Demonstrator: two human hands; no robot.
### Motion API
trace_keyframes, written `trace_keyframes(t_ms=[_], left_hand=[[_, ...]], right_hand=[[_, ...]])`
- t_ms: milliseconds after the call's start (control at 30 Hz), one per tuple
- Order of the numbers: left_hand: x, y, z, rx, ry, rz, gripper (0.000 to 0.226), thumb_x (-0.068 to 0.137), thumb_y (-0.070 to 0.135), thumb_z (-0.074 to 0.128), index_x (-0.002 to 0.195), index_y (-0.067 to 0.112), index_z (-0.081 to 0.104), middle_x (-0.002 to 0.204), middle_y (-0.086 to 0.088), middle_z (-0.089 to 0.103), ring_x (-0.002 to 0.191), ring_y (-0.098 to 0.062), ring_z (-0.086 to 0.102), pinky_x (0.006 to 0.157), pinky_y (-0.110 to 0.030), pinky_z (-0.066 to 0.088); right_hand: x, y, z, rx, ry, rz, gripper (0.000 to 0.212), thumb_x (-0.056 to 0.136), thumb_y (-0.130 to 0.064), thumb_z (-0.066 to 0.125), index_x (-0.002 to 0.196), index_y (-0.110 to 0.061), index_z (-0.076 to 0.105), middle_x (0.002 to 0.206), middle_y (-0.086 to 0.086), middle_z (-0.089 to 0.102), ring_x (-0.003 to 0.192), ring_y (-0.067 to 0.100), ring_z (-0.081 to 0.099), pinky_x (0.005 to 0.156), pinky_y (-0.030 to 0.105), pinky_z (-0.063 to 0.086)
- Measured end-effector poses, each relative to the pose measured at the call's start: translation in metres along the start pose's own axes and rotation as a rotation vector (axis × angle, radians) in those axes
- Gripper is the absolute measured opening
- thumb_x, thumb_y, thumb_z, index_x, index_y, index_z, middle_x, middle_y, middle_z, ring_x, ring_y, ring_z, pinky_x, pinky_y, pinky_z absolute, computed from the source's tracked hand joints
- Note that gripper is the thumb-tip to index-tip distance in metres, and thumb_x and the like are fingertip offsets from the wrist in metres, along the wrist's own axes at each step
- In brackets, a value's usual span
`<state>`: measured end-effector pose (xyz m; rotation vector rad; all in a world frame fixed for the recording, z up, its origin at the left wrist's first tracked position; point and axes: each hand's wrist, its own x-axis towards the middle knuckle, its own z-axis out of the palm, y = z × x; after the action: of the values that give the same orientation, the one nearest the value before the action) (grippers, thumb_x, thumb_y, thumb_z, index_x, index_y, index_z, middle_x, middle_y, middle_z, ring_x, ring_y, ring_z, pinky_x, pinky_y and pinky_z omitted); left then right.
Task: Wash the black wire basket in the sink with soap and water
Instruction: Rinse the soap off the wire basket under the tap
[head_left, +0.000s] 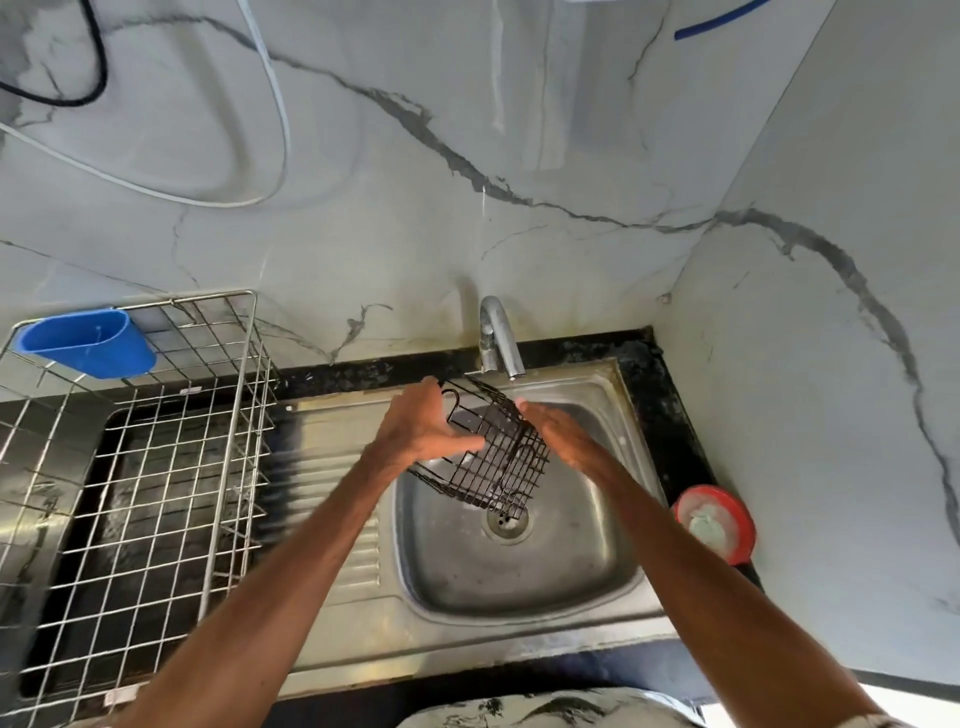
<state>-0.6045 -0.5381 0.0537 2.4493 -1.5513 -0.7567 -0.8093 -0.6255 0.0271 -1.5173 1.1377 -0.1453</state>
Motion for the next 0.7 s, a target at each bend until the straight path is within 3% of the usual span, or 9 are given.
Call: trace_keyframes(t_ms=[67,167,233,300,433,500,567,633,700], left_hand=[[-0.003,0.002,0.002,-0.004,-0.016,0.059,0.104,0.059,0.061,0.093,0.13,0.001,0.047,0.099,-0.01,0.068,0.073,-0.012,0.056,0.058,-0.021,0.046],[-0.006,0.007,0.003,0.009,0.0,0.109,0.113,0.057,0.058,0.095,0.139,0.0,0.043,0.116,-0.008,0.066,0.099,-0.02,0.067,0.079,-0.032,0.059],[-0.007,0.009,0.004,-0.018,-0.004,0.128,0.118,0.056,0.057,0.095,0.145,0.002,0.039,0.123,-0.008,0.066,0.108,-0.023,0.066,0.091,-0.039,0.058],[-0.008,0.009,0.007,-0.027,-0.021,0.145,0.115,0.056,0.054,0.094,0.145,0.006,0.038,0.124,-0.004,0.065,0.109,-0.02,0.065,0.094,-0.039,0.056],[-0.007,0.005,0.015,-0.141,-0.068,0.15,0.113,0.058,0.035,0.093,0.151,0.018,0.031,0.137,-0.002,0.056,0.125,-0.017,0.057,0.101,-0.035,0.05],[-0.008,0.001,0.021,-0.205,-0.079,0.102,0.112,0.06,0.026,0.091,0.153,0.018,0.028,0.145,-0.005,0.046,0.135,-0.022,0.046,0.111,-0.039,0.045],[-0.01,-0.003,0.027,-0.217,-0.063,-0.008,0.108,0.063,0.019,0.089,0.152,0.018,0.027,0.148,-0.011,0.036,0.142,-0.032,0.034,0.117,-0.045,0.037],[-0.014,-0.007,0.032,-0.278,-0.027,-0.14,0.103,0.07,0.017,0.087,0.152,0.02,0.025,0.15,-0.017,0.031,0.143,-0.037,0.031,0.116,-0.045,0.036],[-0.016,-0.006,0.034,-0.436,-0.023,-0.238,0.088,0.082,0.022,0.084,0.152,0.02,0.029,0.148,-0.013,0.038,0.139,-0.032,0.04,0.107,-0.037,0.04]], right_hand=[[-0.009,-0.008,-0.009,-0.018,-0.011,0.05,0.053,0.099,-0.058,0.05,0.14,-0.024,0.057,0.148,0.005,0.052,0.134,0.029,0.05,0.112,0.041,0.038],[0.0,0.002,-0.019,-0.093,-0.002,0.118,0.077,0.049,-0.098,0.061,0.109,-0.05,0.066,0.137,-0.003,0.063,0.109,0.02,0.065,0.098,0.041,0.055],[0.028,0.031,-0.024,-0.118,-0.041,0.129,0.101,0.028,-0.102,0.063,0.11,-0.043,0.068,0.13,-0.002,0.066,0.106,0.022,0.067,0.091,0.043,0.059],[0.025,0.02,-0.024,-0.117,-0.038,0.175,0.097,0.033,-0.093,0.074,0.107,-0.03,0.07,0.124,0.002,0.069,0.102,0.023,0.068,0.085,0.043,0.062],[0.019,0.012,-0.02,-0.04,-0.074,0.263,0.031,0.075,-0.037,0.087,0.089,-0.017,0.069,0.112,0.005,0.067,0.11,0.028,0.064,0.091,0.047,0.059],[0.023,0.017,-0.016,-0.074,-0.043,0.252,0.03,0.077,-0.032,0.086,0.093,-0.011,0.072,0.108,0.006,0.071,0.101,0.023,0.066,0.087,0.04,0.06],[0.03,0.021,-0.011,-0.112,-0.014,0.24,0.031,0.078,-0.03,0.085,0.094,-0.007,0.07,0.094,0.007,0.071,0.081,0.014,0.064,0.071,0.028,0.058],[0.04,0.024,-0.006,-0.118,0.024,0.242,0.027,0.079,-0.026,0.084,0.079,-0.012,0.062,0.074,0.0,0.061,0.064,0.008,0.055,0.053,0.019,0.048],[0.045,0.024,-0.004,-0.153,0.071,0.267,0.031,0.075,-0.027,0.087,0.075,-0.015,0.058,0.07,-0.003,0.057,0.06,0.008,0.053,0.049,0.02,0.043]])
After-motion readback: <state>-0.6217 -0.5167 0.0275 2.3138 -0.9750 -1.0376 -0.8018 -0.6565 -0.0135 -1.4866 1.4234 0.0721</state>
